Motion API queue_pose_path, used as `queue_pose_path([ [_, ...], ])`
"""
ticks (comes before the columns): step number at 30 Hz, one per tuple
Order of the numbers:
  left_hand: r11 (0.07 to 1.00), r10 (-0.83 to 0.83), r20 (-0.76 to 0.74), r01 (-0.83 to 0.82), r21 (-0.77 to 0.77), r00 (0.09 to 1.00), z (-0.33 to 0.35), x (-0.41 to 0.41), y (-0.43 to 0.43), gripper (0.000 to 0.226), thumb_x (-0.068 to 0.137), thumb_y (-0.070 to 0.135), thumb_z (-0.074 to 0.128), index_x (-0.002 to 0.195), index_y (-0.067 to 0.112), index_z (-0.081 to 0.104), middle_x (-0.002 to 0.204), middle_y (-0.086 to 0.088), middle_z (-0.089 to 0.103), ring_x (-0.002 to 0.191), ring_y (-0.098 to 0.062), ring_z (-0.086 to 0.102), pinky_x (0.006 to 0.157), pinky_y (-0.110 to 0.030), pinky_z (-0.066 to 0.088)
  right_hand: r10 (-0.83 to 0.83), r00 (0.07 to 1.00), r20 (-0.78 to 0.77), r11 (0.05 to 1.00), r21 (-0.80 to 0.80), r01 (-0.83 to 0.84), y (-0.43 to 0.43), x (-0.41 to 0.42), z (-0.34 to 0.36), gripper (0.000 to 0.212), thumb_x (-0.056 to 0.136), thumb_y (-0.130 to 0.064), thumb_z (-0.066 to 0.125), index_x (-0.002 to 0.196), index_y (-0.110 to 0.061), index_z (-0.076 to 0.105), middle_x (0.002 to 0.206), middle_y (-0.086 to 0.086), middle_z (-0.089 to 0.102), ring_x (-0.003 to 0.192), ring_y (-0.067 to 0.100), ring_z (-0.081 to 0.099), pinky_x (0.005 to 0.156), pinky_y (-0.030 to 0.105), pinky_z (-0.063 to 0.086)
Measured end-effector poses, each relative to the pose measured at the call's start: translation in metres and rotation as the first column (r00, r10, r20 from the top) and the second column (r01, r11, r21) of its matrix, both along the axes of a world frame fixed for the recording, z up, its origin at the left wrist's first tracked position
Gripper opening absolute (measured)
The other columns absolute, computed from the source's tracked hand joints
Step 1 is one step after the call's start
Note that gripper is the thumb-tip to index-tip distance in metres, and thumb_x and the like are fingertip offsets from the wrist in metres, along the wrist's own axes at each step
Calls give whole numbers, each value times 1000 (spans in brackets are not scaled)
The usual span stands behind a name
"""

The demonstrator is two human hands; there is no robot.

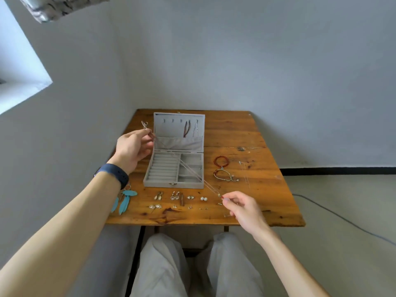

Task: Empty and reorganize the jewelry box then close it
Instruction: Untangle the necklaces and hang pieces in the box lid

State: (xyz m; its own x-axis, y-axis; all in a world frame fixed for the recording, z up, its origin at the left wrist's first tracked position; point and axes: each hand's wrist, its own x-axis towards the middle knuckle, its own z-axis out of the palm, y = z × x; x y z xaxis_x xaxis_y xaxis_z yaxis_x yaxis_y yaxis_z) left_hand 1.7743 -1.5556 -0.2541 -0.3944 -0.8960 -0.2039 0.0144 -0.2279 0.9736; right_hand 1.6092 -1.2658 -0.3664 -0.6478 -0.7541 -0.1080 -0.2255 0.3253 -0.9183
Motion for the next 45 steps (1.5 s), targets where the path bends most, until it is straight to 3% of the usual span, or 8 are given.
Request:
queue_pose_path([
  [9,1000,13,-72,-11,21,997,20,26,-19,12,91,25,68,95,14,71,69,3,59,58,-10,51,58,-24,45,108,984,-140,994,43,-103,-54,-5,2,8,95,-29,66,99,-35,69,97,-19,70,92,2,66,78,19,54],
  [12,999,1,-118,4,45,993,31,22,-23,13,90,23,68,98,13,68,69,4,54,55,-9,47,57,-24,42,98,960,-263,993,95,-75,-80,-14,6,9,95,-33,65,100,-40,67,90,-26,65,86,-7,61,71,13,46],
  [18,970,-107,-14,102,-219,994,66,14,-33,24,94,34,68,103,12,74,73,6,57,62,-9,50,61,-24,46,58,879,-473,988,152,17,-157,-45,24,6,96,-30,63,100,-33,65,94,-13,69,82,10,60,68,23,41],
  [26,847,-127,63,141,-513,990,111,-3,-60,17,97,32,64,109,26,73,101,10,76,80,-7,66,72,-22,53,141,779,-611,986,154,-58,-268,-68,46,11,100,-32,56,103,-25,64,100,-4,73,88,17,67,74,32,56],
  [31,740,-99,125,157,-654,987,127,-32,-76,15,96,26,66,107,15,62,92,7,77,69,1,67,58,-11,48,160,715,-681,986,146,-82,-306,-67,39,10,95,-31,63,102,-25,69,103,-6,69,92,15,65,71,26,51],
  [40,471,5,528,464,-750,849,133,-80,-97,13,92,35,67,103,30,61,85,18,69,81,-3,65,61,-9,48,292,596,-748,955,259,-144,-310,-69,30,18,96,-39,55,100,-31,71,99,-9,68,87,16,65,67,26,50],
  [42,402,40,595,532,-745,803,129,-89,-98,15,93,35,66,107,31,60,88,20,64,84,-7,64,66,-13,49,267,628,-731,963,214,-161,-306,-72,33,17,95,-39,56,101,-32,70,100,-12,64,89,13,62,68,24,49],
  [45,345,75,660,601,-721,748,124,-103,-98,17,94,34,65,110,29,63,101,11,67,89,-14,64,79,-34,57,164,800,-577,984,35,-176,-300,-82,49,18,93,-35,62,111,-32,66,95,-19,65,81,2,61,65,14,45],
])
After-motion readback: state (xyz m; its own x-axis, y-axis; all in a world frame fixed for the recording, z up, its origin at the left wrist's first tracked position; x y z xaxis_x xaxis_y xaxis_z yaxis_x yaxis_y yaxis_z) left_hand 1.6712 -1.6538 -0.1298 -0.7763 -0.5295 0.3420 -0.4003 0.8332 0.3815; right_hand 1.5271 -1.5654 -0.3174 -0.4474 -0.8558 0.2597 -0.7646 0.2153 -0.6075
